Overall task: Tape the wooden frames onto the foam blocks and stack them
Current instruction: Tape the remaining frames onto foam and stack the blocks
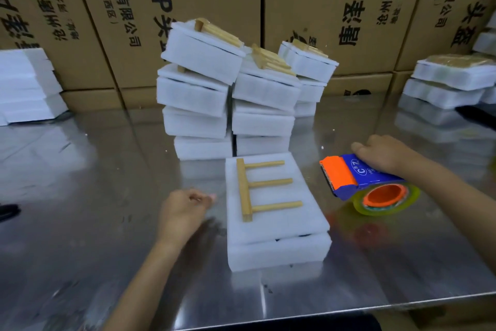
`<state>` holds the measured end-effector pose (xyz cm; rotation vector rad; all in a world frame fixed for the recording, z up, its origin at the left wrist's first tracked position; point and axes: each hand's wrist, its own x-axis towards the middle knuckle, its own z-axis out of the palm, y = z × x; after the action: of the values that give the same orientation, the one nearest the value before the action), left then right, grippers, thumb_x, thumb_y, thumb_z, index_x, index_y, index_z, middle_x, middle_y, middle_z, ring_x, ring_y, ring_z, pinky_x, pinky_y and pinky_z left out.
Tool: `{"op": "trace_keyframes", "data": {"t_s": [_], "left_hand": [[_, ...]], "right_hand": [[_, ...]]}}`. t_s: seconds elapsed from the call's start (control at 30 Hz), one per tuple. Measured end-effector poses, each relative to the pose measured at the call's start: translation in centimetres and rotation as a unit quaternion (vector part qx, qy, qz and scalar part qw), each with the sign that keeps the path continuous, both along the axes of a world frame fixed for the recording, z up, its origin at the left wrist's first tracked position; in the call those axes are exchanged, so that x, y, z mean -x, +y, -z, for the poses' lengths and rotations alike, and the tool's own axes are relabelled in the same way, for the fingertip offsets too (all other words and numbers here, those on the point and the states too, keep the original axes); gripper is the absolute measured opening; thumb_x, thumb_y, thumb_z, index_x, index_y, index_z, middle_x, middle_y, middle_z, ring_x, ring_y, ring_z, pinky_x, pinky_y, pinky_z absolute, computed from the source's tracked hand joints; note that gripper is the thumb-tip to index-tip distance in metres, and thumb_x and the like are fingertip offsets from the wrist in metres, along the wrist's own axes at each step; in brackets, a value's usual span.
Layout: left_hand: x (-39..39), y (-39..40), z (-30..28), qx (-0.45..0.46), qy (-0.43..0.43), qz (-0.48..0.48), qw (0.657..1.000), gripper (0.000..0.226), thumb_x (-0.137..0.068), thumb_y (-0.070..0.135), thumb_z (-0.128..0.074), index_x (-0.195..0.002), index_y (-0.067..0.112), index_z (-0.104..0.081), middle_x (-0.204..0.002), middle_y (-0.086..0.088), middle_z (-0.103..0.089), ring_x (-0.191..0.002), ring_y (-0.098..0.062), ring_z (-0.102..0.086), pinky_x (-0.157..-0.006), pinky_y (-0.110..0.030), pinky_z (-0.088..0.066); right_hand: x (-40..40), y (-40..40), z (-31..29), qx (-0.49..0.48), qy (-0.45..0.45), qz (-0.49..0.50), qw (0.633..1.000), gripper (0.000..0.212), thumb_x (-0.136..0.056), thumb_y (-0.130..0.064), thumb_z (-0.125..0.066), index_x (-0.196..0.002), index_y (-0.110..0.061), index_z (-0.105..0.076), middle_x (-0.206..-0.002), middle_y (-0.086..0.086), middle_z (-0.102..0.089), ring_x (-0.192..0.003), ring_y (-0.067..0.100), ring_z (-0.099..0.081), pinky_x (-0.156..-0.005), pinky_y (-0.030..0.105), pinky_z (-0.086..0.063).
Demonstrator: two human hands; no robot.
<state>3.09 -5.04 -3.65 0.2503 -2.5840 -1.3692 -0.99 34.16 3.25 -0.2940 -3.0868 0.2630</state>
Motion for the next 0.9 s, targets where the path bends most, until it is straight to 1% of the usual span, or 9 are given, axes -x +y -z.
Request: {"op": "trace_keyframes", "data": {"t_s": [0.1,0.2,0.27,0.33,0.43,0.5,0.57,0.77,0.9], "left_hand": [[-1.3,1.7,1.3,0.238,0.018,0.055,0.969,0.016,-0.094,0.033,-0.058,-0.092,0.032,-0.074,-0.111,0.004,-0.069,-0.11,-0.023,-0.057,-0.086,-0.035,-0.043],[-2.2,2.0,2.5,0.427,0.02,0.082,0.9,0.035,-0.1,0.042,-0.038,-0.129,0.042,-0.059,-0.161,0.0,-0.027,-0.147,-0.026,-0.017,-0.103,-0.043,-0.026],[-2.5,1.8,2.0,0.484,-0.027,0.076,0.872,0.05,-0.102,0.049,-0.027,-0.15,0.039,-0.034,-0.167,-0.003,-0.001,-0.153,-0.03,0.005,-0.113,-0.048,-0.02],[-2.4,1.8,0.2,0.481,-0.066,0.038,0.873,0.064,-0.101,0.051,-0.028,-0.158,0.025,-0.015,-0.167,-0.008,0.0,-0.153,-0.031,0.005,-0.117,-0.05,-0.02],[-1.3,3.4,-3.6,0.371,0.048,0.034,0.927,0.06,-0.1,0.032,-0.043,-0.155,0.011,-0.028,-0.158,-0.017,-0.028,-0.147,-0.033,-0.02,-0.112,-0.047,-0.027],[0.2,6.5,-6.0,0.269,0.15,0.127,0.943,0.05,-0.099,0.021,-0.045,-0.148,0.01,-0.041,-0.147,-0.012,-0.046,-0.137,-0.03,-0.036,-0.109,-0.041,-0.032],[1.9,10.8,-7.7,0.223,0.148,0.23,0.936,0.045,-0.1,0.017,-0.043,-0.145,0.012,-0.046,-0.144,-0.008,-0.051,-0.134,-0.027,-0.041,-0.107,-0.036,-0.034],[5.0,15.8,-3.6,0.403,-0.009,0.326,0.855,0.047,-0.106,0.039,-0.02,-0.149,0.033,-0.038,-0.167,0.003,-0.008,-0.154,-0.018,0.001,-0.122,-0.05,0.007],[5.4,15.7,-3.0,0.394,-0.041,0.333,0.856,0.053,-0.103,0.045,-0.012,-0.15,0.036,-0.035,-0.167,0.008,-0.002,-0.153,-0.018,0.004,-0.12,-0.049,0.006]], "right_hand": [[0.1,-0.2,0.2,0.002,0.004,0.002,1.0,0.041,-0.099,-0.048,-0.03,-0.078,-0.019,-0.051,-0.082,0.004,-0.052,-0.073,0.016,-0.047,-0.064,0.035,-0.033],[0.0,-0.5,0.1,0.01,0.021,0.002,1.0,0.043,-0.1,-0.047,-0.032,-0.076,-0.018,-0.053,-0.079,0.003,-0.054,-0.072,0.016,-0.049,-0.058,0.033,-0.031],[-0.2,-0.7,0.0,0.011,0.019,-0.001,1.0,0.042,-0.1,-0.045,-0.032,-0.076,-0.018,-0.053,-0.078,0.003,-0.054,-0.071,0.017,-0.05,-0.057,0.033,-0.03],[-0.3,-0.7,0.0,0.002,0.01,-0.005,1.0,0.04,-0.1,-0.045,-0.032,-0.077,-0.019,-0.052,-0.078,0.003,-0.054,-0.071,0.017,-0.05,-0.056,0.032,-0.029],[-0.2,-0.7,0.1,0.011,0.018,0.004,1.0,0.041,-0.099,-0.047,-0.034,-0.077,-0.019,-0.054,-0.078,0.003,-0.055,-0.071,0.017,-0.051,-0.057,0.032,-0.031],[0.0,-0.6,0.1,0.015,0.016,0.006,1.0,0.042,-0.098,-0.049,-0.035,-0.078,-0.019,-0.056,-0.078,0.003,-0.057,-0.071,0.018,-0.053,-0.056,0.032,-0.031],[0.1,-0.3,0.1,0.03,0.013,0.012,0.999,0.043,-0.097,-0.052,-0.037,-0.079,-0.019,-0.057,-0.079,0.004,-0.059,-0.072,0.019,-0.056,-0.057,0.031,-0.033],[0.8,0.2,0.1,0.06,-0.014,-0.002,0.998,0.045,-0.095,-0.052,-0.039,-0.073,-0.018,-0.059,-0.075,0.005,-0.06,-0.071,0.02,-0.058,-0.056,0.032,-0.032],[0.9,0.6,-0.6,0.083,-0.032,-0.023,0.996,0.046,-0.098,-0.05,-0.039,-0.072,-0.018,-0.058,-0.074,0.005,-0.06,-0.069,0.019,-0.057,-0.056,0.031,-0.032]]}}
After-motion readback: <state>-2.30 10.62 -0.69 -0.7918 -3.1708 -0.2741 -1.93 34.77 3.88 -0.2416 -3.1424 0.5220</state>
